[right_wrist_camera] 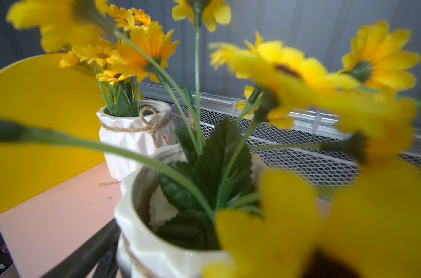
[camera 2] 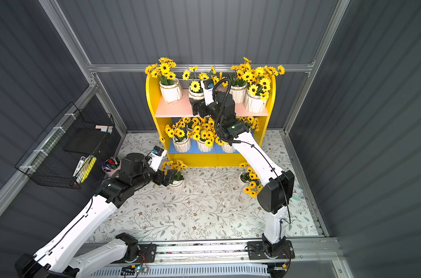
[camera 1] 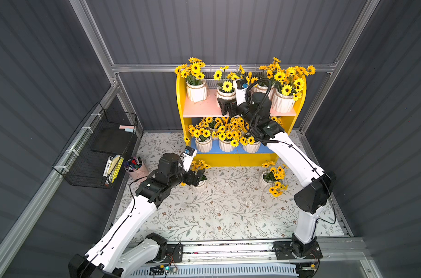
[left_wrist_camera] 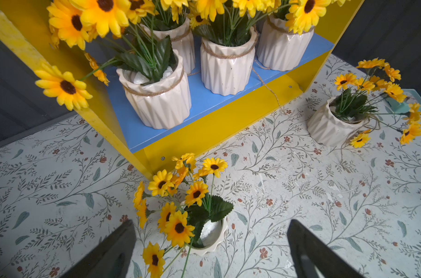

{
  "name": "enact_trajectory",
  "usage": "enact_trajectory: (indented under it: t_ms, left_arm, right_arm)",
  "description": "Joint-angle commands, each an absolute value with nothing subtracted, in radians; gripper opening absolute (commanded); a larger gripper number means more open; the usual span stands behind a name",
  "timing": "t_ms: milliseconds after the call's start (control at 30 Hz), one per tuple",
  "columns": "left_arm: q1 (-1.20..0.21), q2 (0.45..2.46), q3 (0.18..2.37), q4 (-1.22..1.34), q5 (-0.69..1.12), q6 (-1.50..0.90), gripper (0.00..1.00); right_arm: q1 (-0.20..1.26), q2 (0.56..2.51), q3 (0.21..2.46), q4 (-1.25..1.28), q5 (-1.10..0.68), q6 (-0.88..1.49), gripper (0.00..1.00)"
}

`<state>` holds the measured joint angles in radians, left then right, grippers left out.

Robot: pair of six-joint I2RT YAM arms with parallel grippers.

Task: Take the sunflower pots off the shelves
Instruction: Pick up the sunflower pot from the shelf.

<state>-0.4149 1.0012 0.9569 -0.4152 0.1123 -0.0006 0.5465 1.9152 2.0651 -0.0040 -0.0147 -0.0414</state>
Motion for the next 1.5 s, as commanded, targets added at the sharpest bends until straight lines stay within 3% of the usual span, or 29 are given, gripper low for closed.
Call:
enact_trajectory:
  t_ms: [0, 200, 500, 567, 700, 867, 900, 1467]
  left_arm:
    - [-0.405, 0.991, 0.950, -0.405, 0.127, -0.012, 0.99]
    - [-0.407, 0.979, 0.948, -0.405, 0.124, -0.009, 0.99]
    - [-0.406, 0.971, 0.947, -0.408, 0.123, 0.000, 0.99]
    - [-0.407, 0.971, 0.946, -0.410, 0.123, 0.002, 0.99]
    - [-0.407, 0.968, 0.944, -0.410, 0.120, 0.007, 0.99]
    - [-0.406, 0.968, 0.942, -0.407, 0.125, 0.005, 0.99]
    - [-0.406, 0.966, 0.940, -0.403, 0.133, 0.002, 1.00]
    - [-0.406, 0.977, 0.919, -0.354, 0.223, -0.015, 0.99]
  right_arm:
    - [0.542, 1.959, 2.160, -0.017, -0.013, -0.032, 0.99]
    - [0.536, 2.073, 2.353, -0.154, -0.039, -0.020, 0.99]
    - [0.537, 2.081, 2.329, -0.126, -0.048, -0.001, 0.99]
    - [0.537, 2.075, 2.322, -0.123, -0.059, -0.007, 0.93]
    - [0.536, 2.053, 2.299, -0.104, -0.081, -0.009, 0.72]
    - [0.539, 1.972, 2.201, -0.026, -0.086, -0.006, 0.07]
    - [0.541, 1.955, 2.180, -0.005, -0.091, -0.006, 0.00]
    - [0.597, 1.703, 1.927, 0.125, -0.110, -0.075, 0.00]
